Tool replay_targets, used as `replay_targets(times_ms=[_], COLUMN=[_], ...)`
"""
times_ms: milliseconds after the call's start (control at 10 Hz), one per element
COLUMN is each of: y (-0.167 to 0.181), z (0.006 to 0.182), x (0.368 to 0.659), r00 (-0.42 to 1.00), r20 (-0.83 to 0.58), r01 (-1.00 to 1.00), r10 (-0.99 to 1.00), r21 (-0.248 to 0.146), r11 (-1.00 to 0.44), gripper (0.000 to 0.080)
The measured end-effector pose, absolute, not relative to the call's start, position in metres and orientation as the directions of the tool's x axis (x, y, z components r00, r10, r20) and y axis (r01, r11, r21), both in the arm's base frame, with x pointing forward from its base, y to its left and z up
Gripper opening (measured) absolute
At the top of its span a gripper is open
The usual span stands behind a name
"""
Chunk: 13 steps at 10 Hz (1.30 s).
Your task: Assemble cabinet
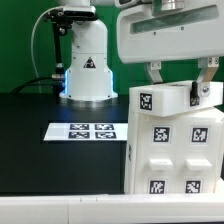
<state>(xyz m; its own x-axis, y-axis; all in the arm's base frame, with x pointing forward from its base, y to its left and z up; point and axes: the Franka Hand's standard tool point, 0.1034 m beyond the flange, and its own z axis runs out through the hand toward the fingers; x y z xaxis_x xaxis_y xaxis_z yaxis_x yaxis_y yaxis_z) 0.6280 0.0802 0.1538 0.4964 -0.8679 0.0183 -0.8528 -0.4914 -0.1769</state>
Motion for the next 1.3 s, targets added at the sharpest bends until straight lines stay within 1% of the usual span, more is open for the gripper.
replay_targets(times_ms=[100,200,300,400,500,600,800,900,1000,1300], y=[0.0813,0.0842,0.0870,0.0890,0.0896,0.0894,0.0897,0.0867,0.0859,0.0868], z=[0.1536,0.1536,0.1537,0.1540,0.1541,0.1541,0.1539,0.1524,0.1523,0.1521], x=[0.6271,0.6255,0.6259,0.6280,0.6295,0.6295,0.6300,0.6309,0.6309,0.6300], r00=[0.383,0.200,0.055,-0.064,-0.129,-0.146,-0.264,-0.403,-0.417,-0.368], r20=[-0.017,-0.074,-0.111,-0.142,-0.159,-0.163,-0.203,-0.260,-0.271,-0.263], r01=[-0.910,-0.968,-0.986,-0.981,-0.970,-0.968,-0.941,-0.882,-0.875,-0.899], r10=[-0.924,-0.977,-0.992,-0.988,-0.979,-0.976,-0.943,-0.878,-0.867,-0.892], r21=[-0.179,-0.170,-0.163,-0.175,-0.184,-0.180,-0.160,-0.144,-0.138,-0.145], r11=[-0.374,-0.185,-0.036,0.089,0.158,0.175,0.298,0.448,0.464,0.413], gripper=[0.0557,0.0557,0.0557,0.0557,0.0557,0.0557,0.0557,0.0557,0.0557,0.0557])
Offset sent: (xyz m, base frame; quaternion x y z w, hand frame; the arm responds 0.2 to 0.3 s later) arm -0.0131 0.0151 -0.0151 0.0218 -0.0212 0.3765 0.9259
